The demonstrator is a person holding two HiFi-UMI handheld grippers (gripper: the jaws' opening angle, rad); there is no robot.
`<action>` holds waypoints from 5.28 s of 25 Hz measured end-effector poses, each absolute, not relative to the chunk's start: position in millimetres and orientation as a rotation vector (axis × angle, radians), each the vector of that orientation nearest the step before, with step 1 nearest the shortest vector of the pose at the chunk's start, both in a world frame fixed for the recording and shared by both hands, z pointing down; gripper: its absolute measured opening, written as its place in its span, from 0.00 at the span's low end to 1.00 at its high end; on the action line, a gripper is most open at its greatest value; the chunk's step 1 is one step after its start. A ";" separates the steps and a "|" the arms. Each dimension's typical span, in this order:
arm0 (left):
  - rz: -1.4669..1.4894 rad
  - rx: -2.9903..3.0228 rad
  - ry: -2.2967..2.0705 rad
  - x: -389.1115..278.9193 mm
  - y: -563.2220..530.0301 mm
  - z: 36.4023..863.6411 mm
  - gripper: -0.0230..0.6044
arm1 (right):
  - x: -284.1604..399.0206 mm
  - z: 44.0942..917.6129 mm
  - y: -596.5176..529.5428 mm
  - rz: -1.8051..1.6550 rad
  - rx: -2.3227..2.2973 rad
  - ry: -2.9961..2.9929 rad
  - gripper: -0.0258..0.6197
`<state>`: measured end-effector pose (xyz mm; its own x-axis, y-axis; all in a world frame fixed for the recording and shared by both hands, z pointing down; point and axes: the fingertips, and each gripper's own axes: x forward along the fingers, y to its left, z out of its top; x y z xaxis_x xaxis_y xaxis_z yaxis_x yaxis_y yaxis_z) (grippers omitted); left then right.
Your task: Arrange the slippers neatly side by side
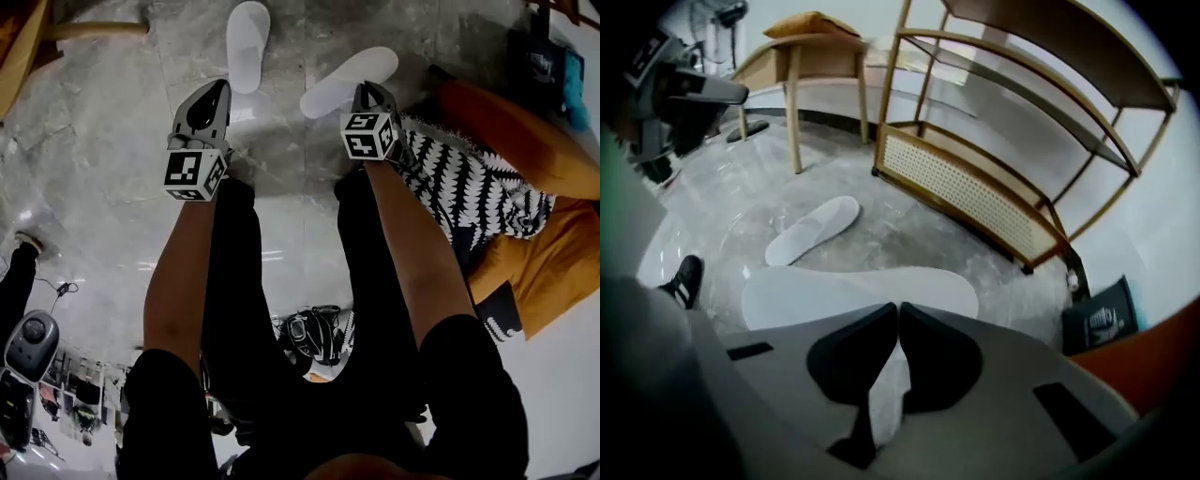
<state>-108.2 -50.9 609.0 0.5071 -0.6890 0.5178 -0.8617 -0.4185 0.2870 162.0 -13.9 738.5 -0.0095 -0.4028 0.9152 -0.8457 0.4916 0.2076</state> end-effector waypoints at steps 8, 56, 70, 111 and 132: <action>0.446 2.226 -1.303 -131.1 -50.8 608.1 0.07 | 117.0 733.6 -68.5 0.099 0.821 -1.799 0.10; 0.472 2.222 -1.266 -181.1 -50.2 671.9 0.07 | -5.1 857.6 -72.1 0.026 0.597 -1.827 0.14; 0.478 2.246 -1.241 -119.5 -67.1 565.0 0.07 | 25.7 639.6 -91.7 0.203 0.872 -2.044 0.10; -0.153 2.802 -1.356 -261.7 -39.0 -187.3 0.06 | 18.3 -210.4 -29.1 0.048 1.497 -2.925 0.09; -0.132 2.632 -1.458 -179.3 135.7 -123.0 0.06 | 72.9 -115.6 156.8 0.341 1.522 -2.921 0.09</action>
